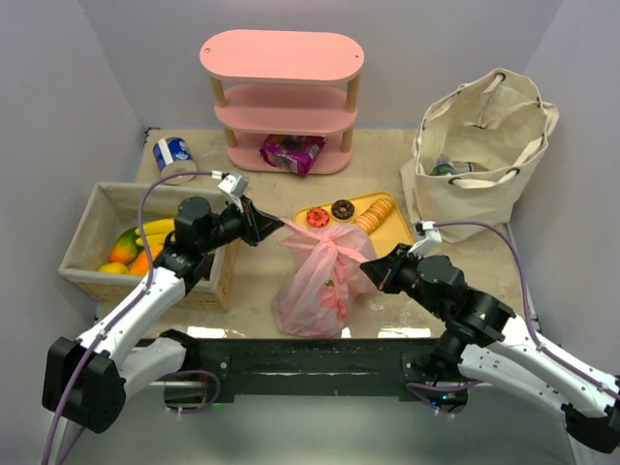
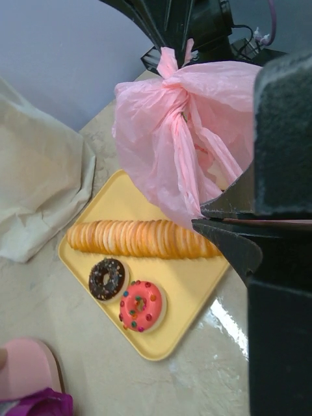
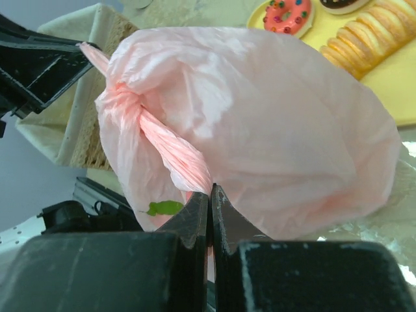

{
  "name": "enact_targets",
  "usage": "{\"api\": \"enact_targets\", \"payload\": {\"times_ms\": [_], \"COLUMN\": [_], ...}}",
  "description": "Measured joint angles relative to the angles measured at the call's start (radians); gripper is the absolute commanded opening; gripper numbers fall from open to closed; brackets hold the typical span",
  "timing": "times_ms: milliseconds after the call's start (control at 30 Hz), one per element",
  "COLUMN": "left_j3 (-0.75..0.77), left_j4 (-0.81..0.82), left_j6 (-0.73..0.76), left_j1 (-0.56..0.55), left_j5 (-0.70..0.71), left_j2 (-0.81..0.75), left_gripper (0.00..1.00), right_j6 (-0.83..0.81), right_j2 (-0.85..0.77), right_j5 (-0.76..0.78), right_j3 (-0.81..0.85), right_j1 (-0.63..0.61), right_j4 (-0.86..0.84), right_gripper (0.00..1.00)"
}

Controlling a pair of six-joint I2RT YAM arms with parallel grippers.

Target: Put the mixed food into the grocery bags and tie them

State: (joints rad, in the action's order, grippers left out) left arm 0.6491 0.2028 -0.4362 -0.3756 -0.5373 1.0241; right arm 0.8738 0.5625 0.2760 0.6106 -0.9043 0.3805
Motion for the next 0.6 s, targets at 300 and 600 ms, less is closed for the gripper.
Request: {"api": "enact_targets", "payload": {"times_ms": [300, 600], "left_j3": [-0.024, -0.066], "left_j4": [-0.069, -0.010], "left_j6": [-0.037, -0.023], "left_j1": [0.093, 0.110], "left_j5": [0.022, -0.063], "left_j2": [-0.018, -0.084], "left_gripper": [0.00, 0.00], "right_j6": [0.059, -0.011], "right_j2": [-0.050, -0.120], "right_j5": [0.098, 0.122], "right_j3": [0.014, 0.050], "right_j1": [-0.005, -0.006], "right_j4": [0.119, 0.182], "right_gripper": [0.00, 0.00]}}
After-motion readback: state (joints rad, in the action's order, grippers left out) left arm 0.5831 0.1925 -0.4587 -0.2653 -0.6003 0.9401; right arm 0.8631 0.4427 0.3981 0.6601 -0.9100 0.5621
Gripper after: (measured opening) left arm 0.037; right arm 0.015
